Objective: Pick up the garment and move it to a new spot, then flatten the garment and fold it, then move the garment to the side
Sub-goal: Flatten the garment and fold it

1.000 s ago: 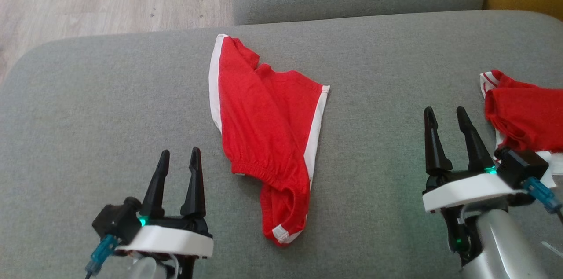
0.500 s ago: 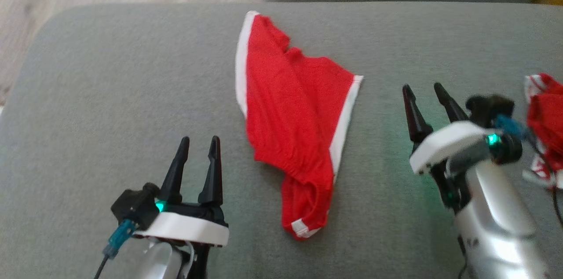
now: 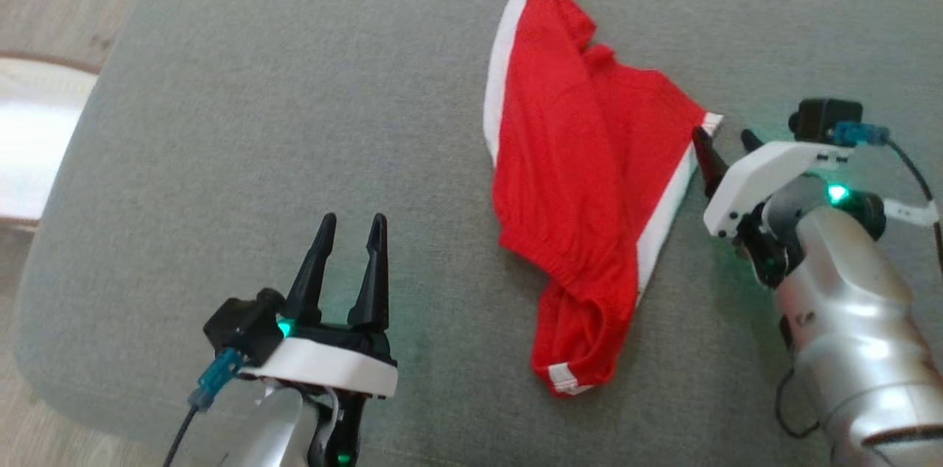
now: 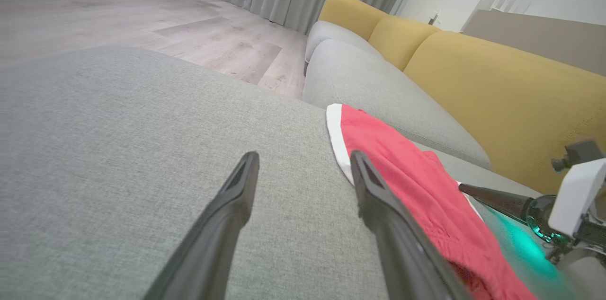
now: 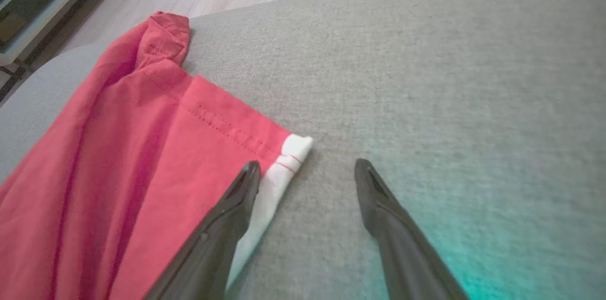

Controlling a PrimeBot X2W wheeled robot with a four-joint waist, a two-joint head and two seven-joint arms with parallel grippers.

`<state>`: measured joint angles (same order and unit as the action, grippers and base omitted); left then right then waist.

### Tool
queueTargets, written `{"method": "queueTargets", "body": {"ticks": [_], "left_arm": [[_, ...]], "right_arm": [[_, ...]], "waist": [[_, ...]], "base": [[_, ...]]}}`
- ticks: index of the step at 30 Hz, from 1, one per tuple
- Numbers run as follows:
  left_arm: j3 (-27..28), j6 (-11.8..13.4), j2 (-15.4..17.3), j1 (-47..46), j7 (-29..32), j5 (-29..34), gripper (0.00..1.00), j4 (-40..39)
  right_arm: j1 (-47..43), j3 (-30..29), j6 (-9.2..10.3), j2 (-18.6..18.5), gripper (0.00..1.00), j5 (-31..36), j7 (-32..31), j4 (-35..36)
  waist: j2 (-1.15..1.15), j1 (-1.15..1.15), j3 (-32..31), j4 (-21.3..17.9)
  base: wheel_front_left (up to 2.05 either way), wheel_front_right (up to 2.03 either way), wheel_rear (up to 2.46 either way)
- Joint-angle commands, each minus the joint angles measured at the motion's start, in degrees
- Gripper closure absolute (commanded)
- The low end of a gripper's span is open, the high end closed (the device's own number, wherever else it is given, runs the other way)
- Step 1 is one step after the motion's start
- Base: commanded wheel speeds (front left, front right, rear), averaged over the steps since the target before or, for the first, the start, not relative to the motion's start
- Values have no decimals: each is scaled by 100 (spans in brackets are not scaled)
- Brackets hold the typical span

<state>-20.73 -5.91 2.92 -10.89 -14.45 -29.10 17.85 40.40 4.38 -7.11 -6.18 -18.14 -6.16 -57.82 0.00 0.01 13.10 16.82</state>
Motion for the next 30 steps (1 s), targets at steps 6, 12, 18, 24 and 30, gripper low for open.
{"method": "queueTargets", "body": {"ticks": [6, 12, 18, 24, 30], "left_arm": [[63, -7, -2, -277, -54, -87, 0, -169], [14, 57, -3, -317, -54, -111, 0, -138], [116, 62, -3, -256, -54, -81, 0, -99], [163, 60, -3, -134, -54, -66, 0, -118], [220, 69, -4, 41, -54, -33, 0, -124]], "right_arm": [[521, 193, -37, 96, 0, -99, 11, -384], [701, 343, -37, 128, 100, -212, 325, -664], [614, 480, -37, 25, 100, -408, 878, -648], [319, 395, -37, -388, 100, -629, 1370, -566], [-165, 89, -37, -736, 100, -641, 1693, -639]], "waist": [[0, -1, 177, 176], [0, -1, 147, 58], [0, -1, -128, -338], [0, -1, -425, -832], [0, -1, -648, -1235]], "base": [[0, 0, 0], [0, 0, 0], [0, 0, 0], [0, 0, 0], [0, 0, 0]]}}
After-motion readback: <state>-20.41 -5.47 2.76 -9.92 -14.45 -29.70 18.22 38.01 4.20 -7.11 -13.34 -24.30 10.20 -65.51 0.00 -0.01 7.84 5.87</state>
